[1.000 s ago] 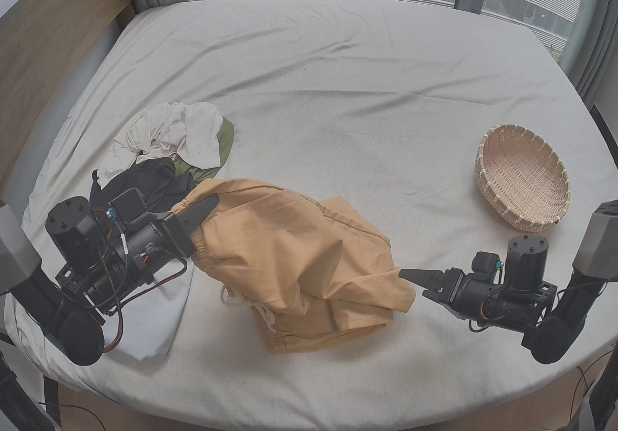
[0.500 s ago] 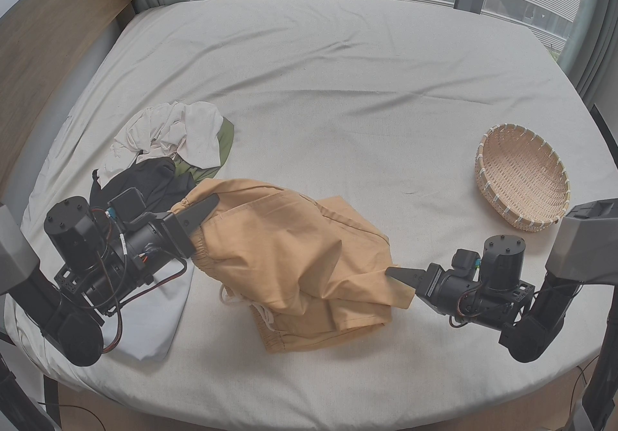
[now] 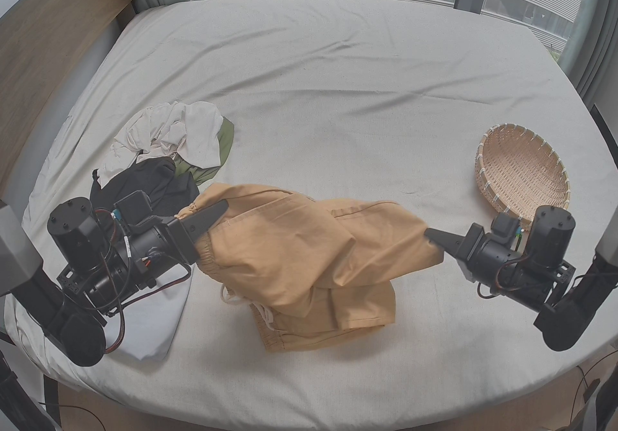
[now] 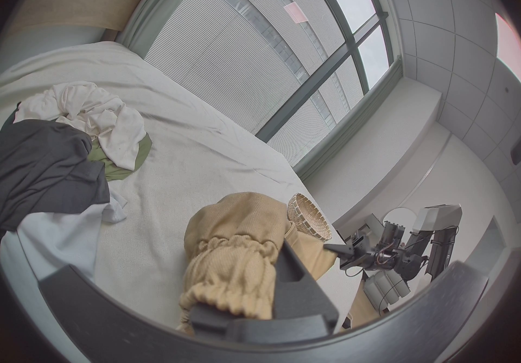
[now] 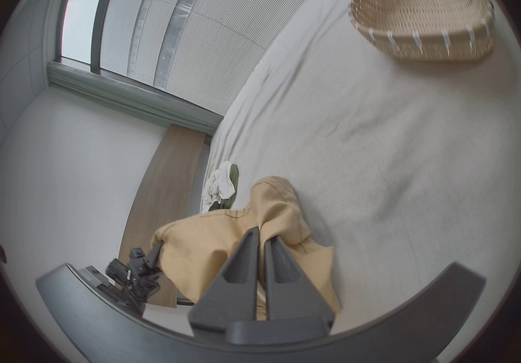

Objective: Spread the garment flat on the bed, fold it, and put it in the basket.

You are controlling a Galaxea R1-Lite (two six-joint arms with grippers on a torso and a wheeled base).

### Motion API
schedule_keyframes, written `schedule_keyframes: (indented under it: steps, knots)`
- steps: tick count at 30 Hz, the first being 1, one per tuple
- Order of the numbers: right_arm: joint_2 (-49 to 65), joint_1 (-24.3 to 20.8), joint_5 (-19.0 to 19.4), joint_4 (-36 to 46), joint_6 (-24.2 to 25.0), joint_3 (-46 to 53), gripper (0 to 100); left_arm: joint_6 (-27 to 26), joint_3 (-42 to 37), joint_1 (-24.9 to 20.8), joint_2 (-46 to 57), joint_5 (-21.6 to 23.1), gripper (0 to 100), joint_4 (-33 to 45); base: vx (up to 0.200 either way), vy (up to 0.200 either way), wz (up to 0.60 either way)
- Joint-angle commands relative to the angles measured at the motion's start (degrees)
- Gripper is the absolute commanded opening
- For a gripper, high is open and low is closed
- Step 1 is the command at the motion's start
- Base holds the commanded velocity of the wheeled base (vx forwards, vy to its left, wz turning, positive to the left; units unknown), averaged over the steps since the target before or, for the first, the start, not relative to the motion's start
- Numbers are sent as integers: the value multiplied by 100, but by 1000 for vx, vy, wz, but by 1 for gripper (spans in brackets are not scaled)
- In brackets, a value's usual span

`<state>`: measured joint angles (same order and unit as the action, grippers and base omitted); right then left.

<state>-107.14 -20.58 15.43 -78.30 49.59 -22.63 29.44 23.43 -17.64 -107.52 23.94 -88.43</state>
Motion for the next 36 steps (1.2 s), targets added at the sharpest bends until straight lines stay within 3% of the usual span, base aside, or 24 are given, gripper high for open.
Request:
schedule_keyframes:
  steps: [1,6,9,16,21,25,34,35,36]
  knots:
    - [1196,115,21,526,-11,21,0,299,-5,-108,29,14,0,1,0,0,0]
    - [2250,63,21,1643,-116,-110,0,572,21,-170,73,5,0,1,0,0,0]
    - [2549,54,30,2231,-494,-207,0,580,12,-152,29,-4,0,1,0,0,0]
    - [2048,-359,47,2961,-951,-75,0,510,-102,-126,-287,-48,0,1,0,0,0]
    - [950,-491,39,2434,-1013,100,0,519,-225,-64,-348,-91,0,1,0,0,0]
    - [141,-632,30,1370,-1057,478,0,528,-163,68,-357,-83,0,1,0,0,0]
    - [-808,-878,12,-124,-1057,1190,0,519,-190,85,-366,-100,0,1,0,0,0]
    - [-861,-887,12,-273,-1066,1287,100,510,-199,103,-384,-100,0,1,0,0,0]
    - [-878,-878,12,-353,-1057,1340,100,510,-199,120,-392,-100,0,1,0,0,0]
